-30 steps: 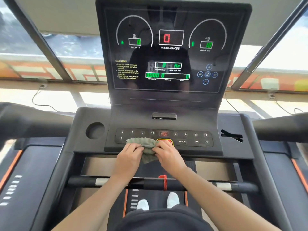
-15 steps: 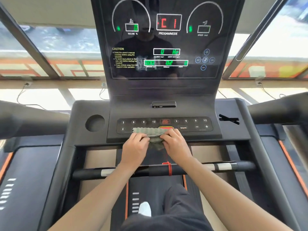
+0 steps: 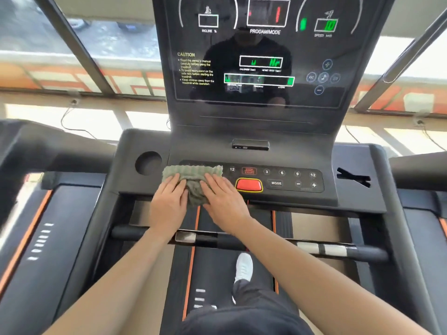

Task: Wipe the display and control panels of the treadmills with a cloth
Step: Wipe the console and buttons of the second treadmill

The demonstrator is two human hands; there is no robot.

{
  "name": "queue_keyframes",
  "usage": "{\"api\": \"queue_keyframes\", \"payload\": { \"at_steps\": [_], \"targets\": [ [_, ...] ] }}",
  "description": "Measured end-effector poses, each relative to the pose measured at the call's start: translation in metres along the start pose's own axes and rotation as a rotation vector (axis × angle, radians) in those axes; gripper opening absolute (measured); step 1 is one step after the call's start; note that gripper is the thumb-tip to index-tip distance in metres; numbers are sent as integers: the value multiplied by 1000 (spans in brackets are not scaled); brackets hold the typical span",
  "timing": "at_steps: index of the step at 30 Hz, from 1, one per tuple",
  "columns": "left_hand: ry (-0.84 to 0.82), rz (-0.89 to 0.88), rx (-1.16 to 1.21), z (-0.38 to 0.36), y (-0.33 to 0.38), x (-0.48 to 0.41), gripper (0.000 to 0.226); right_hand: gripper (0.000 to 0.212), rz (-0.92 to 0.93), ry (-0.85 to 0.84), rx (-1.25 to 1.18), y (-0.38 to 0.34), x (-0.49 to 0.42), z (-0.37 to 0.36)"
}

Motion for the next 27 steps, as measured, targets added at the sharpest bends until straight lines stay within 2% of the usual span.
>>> {"api": "queue_keyframes", "payload": {
  "at_steps": [4, 8, 10, 14, 17, 19, 21, 24, 26, 27],
  "targets": [
    [-106, -12, 20, -6, 19, -14, 45, 58, -52, 1, 24, 24, -9, 11],
    [-231, -4, 56, -7, 25, -49, 36, 52, -24, -35, 13, 57, -33, 26],
    [-291, 11, 70, -9, 28, -62, 39, 50, -5, -41, 0, 65, -39, 32],
    [-288, -21, 123, -5, 35, -58, 34, 48, 54, -63, -45, 54, -29, 31],
    [-186, -63, 185, 6, 44, -34, 27, 39, 112, -52, -152, 36, -10, 26],
    [-180, 15, 286, 15, 50, -21, 25, 32, 109, -20, -275, 26, 0, 30],
    [-233, 124, 425, 18, 50, -15, 26, 36, 66, 10, -380, 18, 7, 33],
    [-375, 171, 734, 21, 46, -13, 22, 55, 39, 56, -509, 9, 11, 34],
    [-366, 151, 759, 26, 33, -11, 21, 52, -18, 93, -594, 9, 9, 33],
    [-306, 140, 699, 30, 24, -12, 22, 49, -62, 127, -610, 11, 7, 34]
  ]
}}
Point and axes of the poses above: each hand's wrist, its own x-axis away from the middle knuckle, its own z-axis out of the back of the hand, y = z × x, the point moved 2 cm from there along -x, towards the middle knuckle, and after that the axes turned 10 degrees about -y, right-handed, at the moved point
